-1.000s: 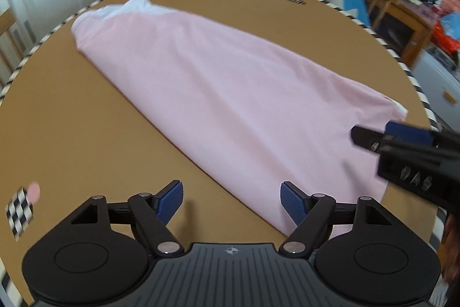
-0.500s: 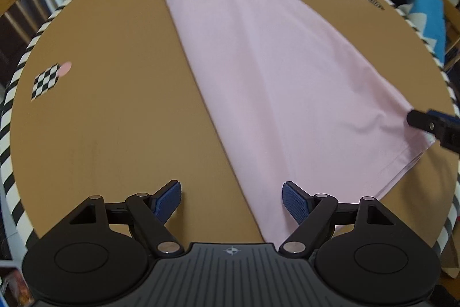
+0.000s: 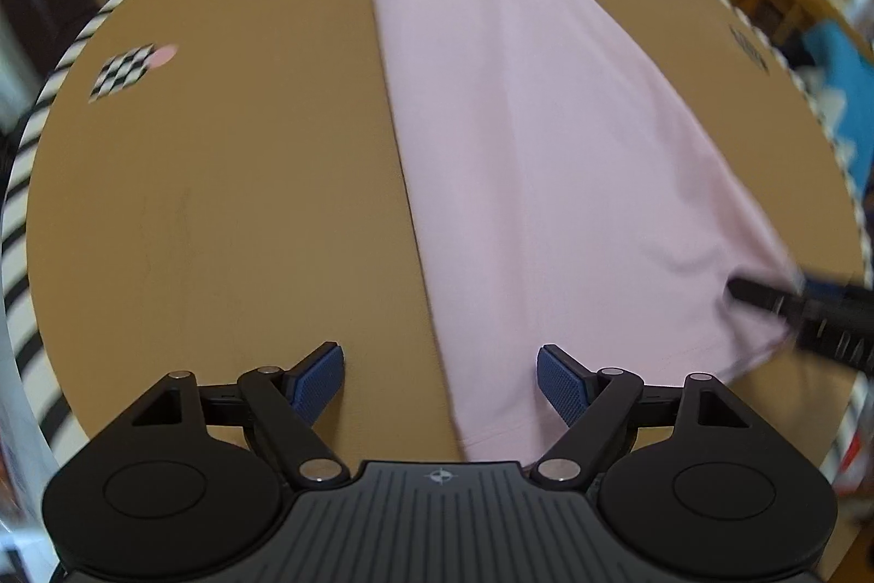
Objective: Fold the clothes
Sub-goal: 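Pinch the hem end of the pink strip with both grippers, then lift the hem end and fold it over toward the collar with both grippers, then lay the folded hem down and open both grippers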
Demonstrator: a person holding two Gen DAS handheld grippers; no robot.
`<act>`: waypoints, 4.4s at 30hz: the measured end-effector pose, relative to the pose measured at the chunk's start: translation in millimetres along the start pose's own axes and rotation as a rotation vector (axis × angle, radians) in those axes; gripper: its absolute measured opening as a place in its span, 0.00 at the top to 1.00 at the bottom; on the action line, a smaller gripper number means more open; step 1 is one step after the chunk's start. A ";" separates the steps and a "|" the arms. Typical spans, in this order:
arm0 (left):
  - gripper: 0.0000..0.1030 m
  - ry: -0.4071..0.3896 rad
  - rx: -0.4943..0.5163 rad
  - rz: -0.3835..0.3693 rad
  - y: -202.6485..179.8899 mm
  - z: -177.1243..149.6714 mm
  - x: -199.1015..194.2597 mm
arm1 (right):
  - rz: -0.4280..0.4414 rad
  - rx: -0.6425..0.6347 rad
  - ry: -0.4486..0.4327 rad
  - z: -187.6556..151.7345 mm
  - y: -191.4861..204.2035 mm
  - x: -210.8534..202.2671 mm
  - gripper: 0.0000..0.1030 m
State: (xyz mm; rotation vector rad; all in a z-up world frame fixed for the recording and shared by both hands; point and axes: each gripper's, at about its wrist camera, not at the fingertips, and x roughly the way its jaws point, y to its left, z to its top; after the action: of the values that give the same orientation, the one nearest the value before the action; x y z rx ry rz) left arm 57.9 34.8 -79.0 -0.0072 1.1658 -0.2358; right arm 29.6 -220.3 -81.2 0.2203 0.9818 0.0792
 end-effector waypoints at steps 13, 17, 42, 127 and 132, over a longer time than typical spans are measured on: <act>0.21 -0.046 -0.240 -0.043 -9.2 -24.7 2.1 | 0.206 -0.030 0.096 8.4 -33.2 -7.1 0.50; 0.17 -0.087 -0.280 -0.130 8.6 -31.0 1.6 | 0.256 -0.028 0.119 7.5 -38.5 -10.2 0.50; 0.93 0.033 -0.408 -0.404 34.5 -33.2 30.4 | 0.403 0.303 0.259 14.3 -77.9 19.0 0.94; 0.96 -0.370 0.157 0.010 41.2 276.9 115.9 | 0.211 0.118 0.107 313.2 -28.9 164.0 0.97; 0.81 -0.365 0.098 0.091 45.9 280.4 121.8 | 0.127 0.086 0.111 306.3 -20.2 183.2 0.90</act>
State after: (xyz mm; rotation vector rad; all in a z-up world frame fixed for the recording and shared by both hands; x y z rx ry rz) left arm 366.8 24.1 -84.3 0.0860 0.7888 -0.2009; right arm 385.2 -255.3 -71.1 0.3603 1.0825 0.1665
